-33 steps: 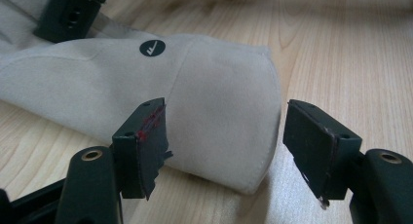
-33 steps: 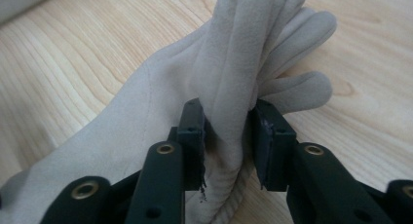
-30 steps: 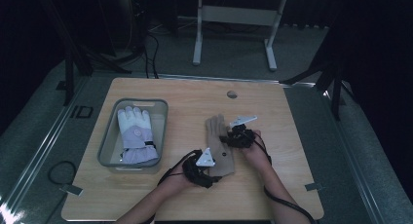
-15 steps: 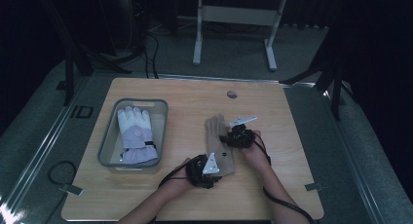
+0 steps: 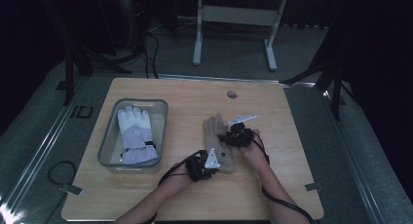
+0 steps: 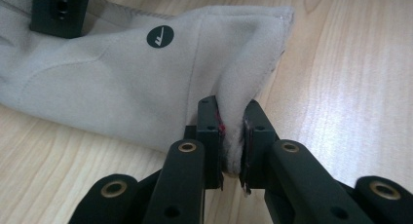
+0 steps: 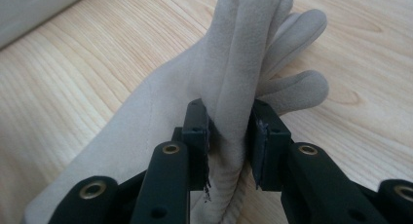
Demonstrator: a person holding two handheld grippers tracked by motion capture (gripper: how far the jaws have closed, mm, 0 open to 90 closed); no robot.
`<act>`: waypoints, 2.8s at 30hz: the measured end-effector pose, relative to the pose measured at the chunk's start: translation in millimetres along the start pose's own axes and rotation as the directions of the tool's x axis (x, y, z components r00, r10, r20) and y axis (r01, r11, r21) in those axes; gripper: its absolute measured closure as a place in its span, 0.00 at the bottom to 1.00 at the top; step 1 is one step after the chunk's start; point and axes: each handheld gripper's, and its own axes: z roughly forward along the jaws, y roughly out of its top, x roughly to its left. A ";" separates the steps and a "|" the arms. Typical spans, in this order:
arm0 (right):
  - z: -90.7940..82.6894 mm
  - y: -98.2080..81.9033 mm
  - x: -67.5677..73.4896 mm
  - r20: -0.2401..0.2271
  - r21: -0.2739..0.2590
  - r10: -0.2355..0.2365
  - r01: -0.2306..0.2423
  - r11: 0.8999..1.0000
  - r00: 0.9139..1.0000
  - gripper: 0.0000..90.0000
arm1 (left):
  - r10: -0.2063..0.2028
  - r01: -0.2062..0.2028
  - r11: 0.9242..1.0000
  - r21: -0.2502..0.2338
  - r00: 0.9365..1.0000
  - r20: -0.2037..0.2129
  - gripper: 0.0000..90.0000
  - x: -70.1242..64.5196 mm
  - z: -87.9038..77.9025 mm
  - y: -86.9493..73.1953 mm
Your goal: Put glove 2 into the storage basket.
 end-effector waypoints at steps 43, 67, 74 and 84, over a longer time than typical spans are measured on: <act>-32.0 107.9 74.2 -0.044 -0.162 -0.129 0.121 0.979 0.991 0.79 | 0.012 -0.008 0.999 0.040 0.995 -0.095 0.91 31.0 -123.8 -1.9; 26.7 166.8 155.6 -0.111 -0.182 -0.225 0.203 0.962 0.968 0.79 | -0.118 0.133 0.989 0.071 0.975 -0.191 0.91 51.7 -189.8 -76.7; 49.8 178.0 178.6 -0.144 -0.180 -0.250 0.224 0.958 0.957 0.79 | -0.167 0.186 0.980 0.071 0.963 -0.211 0.91 53.6 -201.7 -102.3; 76.3 189.8 197.0 -0.188 -0.166 -0.261 0.231 0.959 0.947 0.79 | -0.214 0.236 0.969 0.069 0.948 -0.237 0.91 57.7 -212.8 -124.4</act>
